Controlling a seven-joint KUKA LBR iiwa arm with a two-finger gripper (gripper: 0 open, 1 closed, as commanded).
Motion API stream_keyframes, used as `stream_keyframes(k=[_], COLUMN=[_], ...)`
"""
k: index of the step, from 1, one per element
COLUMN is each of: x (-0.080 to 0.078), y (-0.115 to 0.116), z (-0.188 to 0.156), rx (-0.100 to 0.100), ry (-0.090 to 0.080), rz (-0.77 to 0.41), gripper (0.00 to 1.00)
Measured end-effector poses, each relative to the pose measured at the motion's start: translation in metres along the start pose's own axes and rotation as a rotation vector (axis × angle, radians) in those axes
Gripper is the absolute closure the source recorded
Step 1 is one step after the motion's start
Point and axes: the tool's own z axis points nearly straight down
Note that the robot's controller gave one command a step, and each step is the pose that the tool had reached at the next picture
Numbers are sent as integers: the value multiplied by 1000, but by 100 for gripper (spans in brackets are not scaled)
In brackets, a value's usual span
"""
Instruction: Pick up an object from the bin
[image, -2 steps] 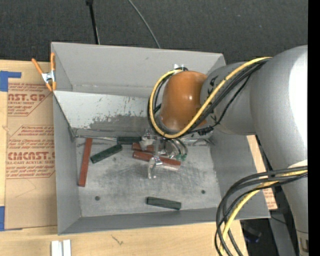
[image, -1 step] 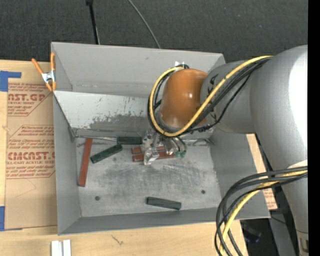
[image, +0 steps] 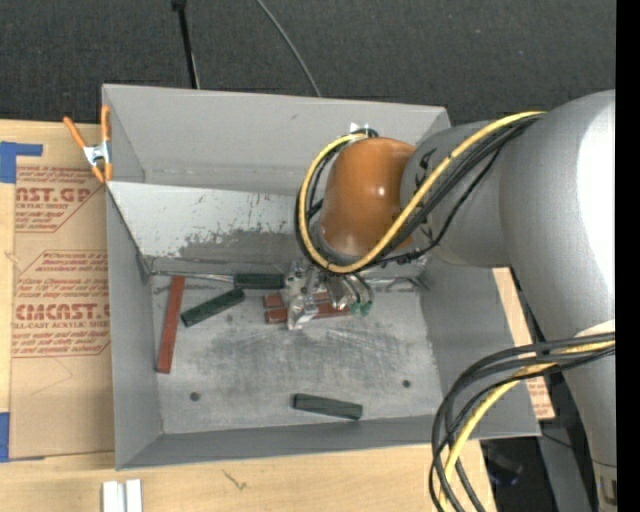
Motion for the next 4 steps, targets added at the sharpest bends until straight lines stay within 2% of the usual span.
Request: stream_keyframes(k=[1,2,3,4], x=[16,13,18,21], y=[15,26,19,13], z=[-51,-100,-82,6], rx=[2,2,3,6], ry=[47,38,42,40], rz=[46,80,67,307], gripper=[100,100,100,100])
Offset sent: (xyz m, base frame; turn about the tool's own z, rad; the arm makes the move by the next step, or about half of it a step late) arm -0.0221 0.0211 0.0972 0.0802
